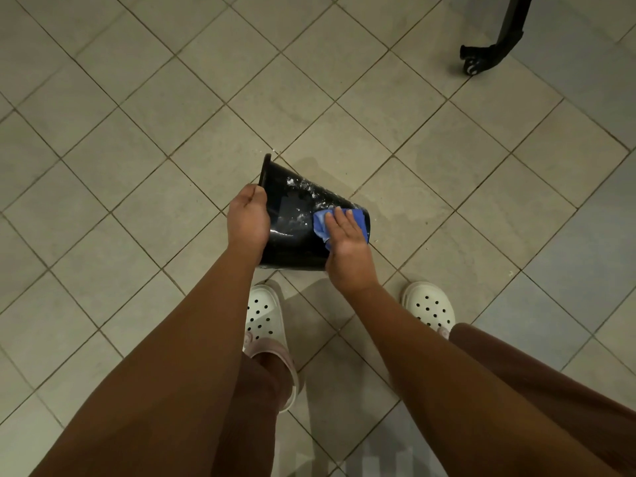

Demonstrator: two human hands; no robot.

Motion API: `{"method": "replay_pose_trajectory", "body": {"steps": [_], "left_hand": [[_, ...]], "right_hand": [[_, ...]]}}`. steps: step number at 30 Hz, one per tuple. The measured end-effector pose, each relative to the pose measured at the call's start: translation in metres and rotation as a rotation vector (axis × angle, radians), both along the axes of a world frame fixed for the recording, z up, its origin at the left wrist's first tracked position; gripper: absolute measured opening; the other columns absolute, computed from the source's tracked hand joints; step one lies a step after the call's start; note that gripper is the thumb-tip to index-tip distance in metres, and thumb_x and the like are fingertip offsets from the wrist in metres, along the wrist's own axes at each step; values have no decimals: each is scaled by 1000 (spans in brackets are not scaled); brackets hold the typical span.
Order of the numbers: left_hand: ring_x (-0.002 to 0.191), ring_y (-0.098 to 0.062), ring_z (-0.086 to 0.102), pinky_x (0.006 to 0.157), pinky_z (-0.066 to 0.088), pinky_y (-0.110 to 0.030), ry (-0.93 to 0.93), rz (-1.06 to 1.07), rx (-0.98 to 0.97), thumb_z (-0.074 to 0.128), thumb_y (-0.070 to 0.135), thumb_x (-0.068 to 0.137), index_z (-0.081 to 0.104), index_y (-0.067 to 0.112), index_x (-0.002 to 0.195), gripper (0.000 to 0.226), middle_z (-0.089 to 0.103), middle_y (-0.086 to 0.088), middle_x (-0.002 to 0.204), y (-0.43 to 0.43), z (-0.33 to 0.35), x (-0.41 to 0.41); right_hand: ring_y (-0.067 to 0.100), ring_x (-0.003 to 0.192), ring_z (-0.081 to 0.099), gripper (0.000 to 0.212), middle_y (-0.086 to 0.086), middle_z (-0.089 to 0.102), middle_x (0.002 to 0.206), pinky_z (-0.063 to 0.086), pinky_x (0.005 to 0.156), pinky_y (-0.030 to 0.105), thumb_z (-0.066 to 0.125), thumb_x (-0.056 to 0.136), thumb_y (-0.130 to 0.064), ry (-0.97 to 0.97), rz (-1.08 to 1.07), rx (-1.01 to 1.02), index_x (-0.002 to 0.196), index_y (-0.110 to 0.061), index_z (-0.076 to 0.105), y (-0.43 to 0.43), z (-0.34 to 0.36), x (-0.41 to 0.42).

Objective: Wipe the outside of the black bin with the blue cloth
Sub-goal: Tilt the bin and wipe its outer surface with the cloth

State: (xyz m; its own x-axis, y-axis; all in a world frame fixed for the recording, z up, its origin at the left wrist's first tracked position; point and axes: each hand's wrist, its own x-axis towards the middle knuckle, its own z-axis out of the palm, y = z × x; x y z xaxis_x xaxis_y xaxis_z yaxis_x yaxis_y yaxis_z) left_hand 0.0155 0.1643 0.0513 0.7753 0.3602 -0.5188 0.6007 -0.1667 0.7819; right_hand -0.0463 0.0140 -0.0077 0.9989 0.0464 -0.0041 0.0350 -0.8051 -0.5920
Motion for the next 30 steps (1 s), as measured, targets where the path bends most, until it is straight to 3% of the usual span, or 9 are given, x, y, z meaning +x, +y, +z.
{"method": "replay_pose_trajectory", "body": {"steps": [2,4,7,10,15,19,24,30], "left_hand": [[81,-25,50,79,43,-40,-5,-12,19,41,29,93,54,20,77,23,54,-10,85,1,0,0],[80,-25,49,78,42,-39,4,-24,37,40,29,93,54,18,78,23,52,-11,84,1,-1,0],[85,-32,54,84,46,-43,46,-57,91,39,29,95,56,8,91,27,58,-21,95,4,-5,-2],[84,-30,55,91,48,-51,47,-71,100,39,29,95,57,7,94,29,60,-25,101,4,-5,-4],[78,-22,52,77,44,-37,6,-96,118,40,29,94,58,20,78,26,56,-8,81,-2,-5,-3],[77,-22,51,75,42,-35,23,-82,124,39,28,95,57,17,81,25,55,-7,81,-1,-9,-5],[80,-26,53,77,45,-37,51,-88,116,39,25,97,57,7,89,27,59,-19,91,-1,-7,-7],[79,-22,54,77,45,-38,23,-118,129,39,28,95,57,22,80,24,56,-6,81,-6,-6,-3]], "right_hand": [[42,127,42,55,27,50,131,32,106,53,65,74,13,17,-64,20,126,8,50,3,0,-5],[42,127,41,56,27,49,132,29,106,53,66,73,13,21,-84,4,127,7,50,1,-3,-11],[36,134,33,61,20,43,140,22,110,49,65,75,10,27,52,62,133,-1,47,5,2,-21],[37,132,36,63,21,46,137,20,110,46,65,72,14,-9,131,66,131,0,48,9,5,-11],[25,141,22,59,12,34,148,8,115,29,55,85,5,74,-72,47,141,-5,36,-1,3,7],[34,137,29,61,20,40,142,14,113,39,60,78,10,63,-76,28,135,1,42,5,7,-13],[40,130,38,66,24,47,135,26,108,52,67,68,16,1,119,68,130,2,49,10,6,-12],[29,139,27,61,15,38,145,12,115,33,59,81,7,63,-106,38,138,-2,39,-4,4,4]]}}
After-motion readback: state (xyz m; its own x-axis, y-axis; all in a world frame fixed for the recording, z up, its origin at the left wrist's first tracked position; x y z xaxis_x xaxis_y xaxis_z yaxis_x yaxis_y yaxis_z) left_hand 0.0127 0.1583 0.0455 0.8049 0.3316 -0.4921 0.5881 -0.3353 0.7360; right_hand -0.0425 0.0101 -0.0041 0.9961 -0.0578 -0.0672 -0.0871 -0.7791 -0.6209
